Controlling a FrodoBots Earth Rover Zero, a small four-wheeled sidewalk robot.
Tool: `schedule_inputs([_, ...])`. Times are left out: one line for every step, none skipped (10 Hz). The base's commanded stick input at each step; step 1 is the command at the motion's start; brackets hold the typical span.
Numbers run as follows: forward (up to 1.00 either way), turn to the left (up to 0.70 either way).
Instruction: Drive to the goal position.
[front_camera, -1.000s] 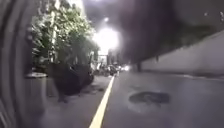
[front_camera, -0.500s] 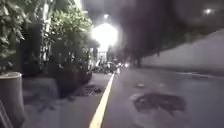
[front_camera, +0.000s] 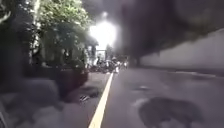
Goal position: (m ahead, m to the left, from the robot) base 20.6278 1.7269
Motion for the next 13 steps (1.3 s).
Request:
schedule_inputs([0.70,0.00])
schedule_inputs([0.70,0.00])
schedule_inputs([0.70,0.00])
schedule_inputs([0.70,0.00])
schedule_inputs([0.70,0.00])
schedule_inputs([0.70,0.00])
schedule_inputs([0.70,0.00])
schedule_inputs([0.70,0.00])
schedule_inputs([0.70,0.00])
schedule_inputs([0.70,0.00])
schedule_inputs([0.70,0.00])
schedule_inputs([0.70,0.00])
schedule_inputs([0.70,0.00])
